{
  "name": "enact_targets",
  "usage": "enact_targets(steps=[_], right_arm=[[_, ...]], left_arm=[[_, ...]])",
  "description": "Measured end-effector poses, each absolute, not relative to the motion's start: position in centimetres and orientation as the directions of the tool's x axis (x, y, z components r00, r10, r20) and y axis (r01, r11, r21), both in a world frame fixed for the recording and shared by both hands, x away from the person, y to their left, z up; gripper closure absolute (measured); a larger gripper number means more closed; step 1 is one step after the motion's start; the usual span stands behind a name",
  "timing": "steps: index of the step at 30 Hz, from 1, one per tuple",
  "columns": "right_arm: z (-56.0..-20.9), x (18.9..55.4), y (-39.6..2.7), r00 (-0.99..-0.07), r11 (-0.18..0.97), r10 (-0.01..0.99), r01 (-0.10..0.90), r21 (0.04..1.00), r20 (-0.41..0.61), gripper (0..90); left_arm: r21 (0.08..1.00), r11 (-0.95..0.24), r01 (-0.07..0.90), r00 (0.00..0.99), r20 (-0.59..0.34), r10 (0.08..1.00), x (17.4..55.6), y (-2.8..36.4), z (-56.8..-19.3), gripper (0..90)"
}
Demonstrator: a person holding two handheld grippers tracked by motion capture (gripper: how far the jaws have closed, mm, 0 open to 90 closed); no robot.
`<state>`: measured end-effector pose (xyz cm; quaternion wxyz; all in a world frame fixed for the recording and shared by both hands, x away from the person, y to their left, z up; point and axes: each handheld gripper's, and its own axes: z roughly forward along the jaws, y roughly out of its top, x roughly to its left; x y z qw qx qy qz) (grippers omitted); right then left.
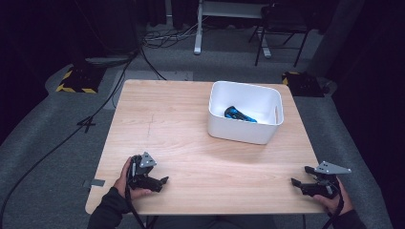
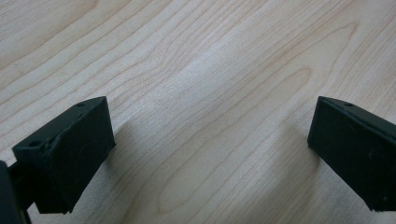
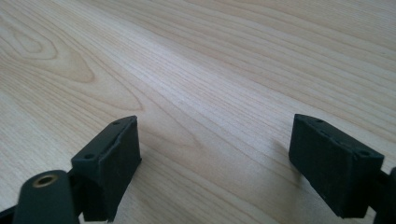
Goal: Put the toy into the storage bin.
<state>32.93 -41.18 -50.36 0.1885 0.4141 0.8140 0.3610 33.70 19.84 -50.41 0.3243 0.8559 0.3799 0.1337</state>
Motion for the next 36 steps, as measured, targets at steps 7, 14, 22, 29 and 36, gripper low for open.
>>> enact_targets(steps=[7, 14, 22, 29, 36], right_arm=[[-50.36, 32.92, -41.19, -0.584, 0.396, 0.811, 0.538, 0.744, -0.009, 16.8], [-50.36, 32.92, -41.19, -0.584, 0.395, 0.811, 0.538, 0.744, -0.008, 16.9], [-50.36, 32.91, -41.17, -0.58, 0.388, 0.815, 0.542, 0.746, -0.003, 17.3], [-50.36, 32.9, -41.18, -0.576, 0.384, 0.817, 0.544, 0.746, 0.0, 17.4], [-50.36, 32.9, -41.2, -0.574, 0.388, 0.819, 0.544, 0.744, -0.008, 16.7]], left_arm=[[0.653, -0.5, 0.57, 0.676, -0.027, 0.736, 33.66, 19.82, -50.42, 0.6], [0.65, -0.499, 0.573, 0.674, -0.028, 0.738, 33.64, 19.82, -50.4, 0.6], [0.65, -0.498, 0.574, 0.673, -0.028, 0.739, 33.63, 19.82, -50.4, 0.6], [0.654, -0.497, 0.571, 0.676, -0.031, 0.736, 33.69, 19.81, -50.42, 0.5], [0.655, -0.501, 0.566, 0.676, -0.021, 0.736, 33.75, 19.85, -50.39, 0.4]])
